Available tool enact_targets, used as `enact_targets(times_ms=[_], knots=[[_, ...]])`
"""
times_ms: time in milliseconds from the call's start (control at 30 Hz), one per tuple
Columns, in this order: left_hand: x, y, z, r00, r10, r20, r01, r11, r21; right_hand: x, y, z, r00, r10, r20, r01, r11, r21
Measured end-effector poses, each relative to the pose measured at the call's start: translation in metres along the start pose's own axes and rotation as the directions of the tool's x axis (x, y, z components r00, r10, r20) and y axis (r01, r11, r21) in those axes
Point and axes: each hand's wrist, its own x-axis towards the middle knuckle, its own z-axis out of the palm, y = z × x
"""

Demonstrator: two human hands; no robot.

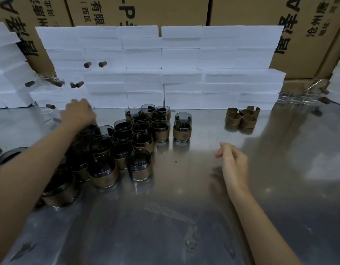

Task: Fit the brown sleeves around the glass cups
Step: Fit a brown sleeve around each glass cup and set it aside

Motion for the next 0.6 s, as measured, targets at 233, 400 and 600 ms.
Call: enact_targets(times_ms=[233, 400, 600], knots=[[0.019, -0.072, 0.007, 0.966, -0.082, 0.247, 0.082, 0.997, 0.012, 0.001, 0.001, 0.003, 1.000, 0.005, 0.022, -0.005, 1.000, -0.021], [0.014, -0.071, 0.006, 0.987, -0.024, 0.156, 0.044, 0.991, -0.126, 0.000, -0.002, 0.002, 0.999, 0.019, 0.030, -0.017, 0.998, -0.054], [-0.001, -0.032, -0.016, 0.990, 0.054, -0.133, -0.097, 0.933, -0.346, 0.000, -0.003, 0.002, 0.999, 0.030, 0.031, -0.028, 0.996, -0.085]])
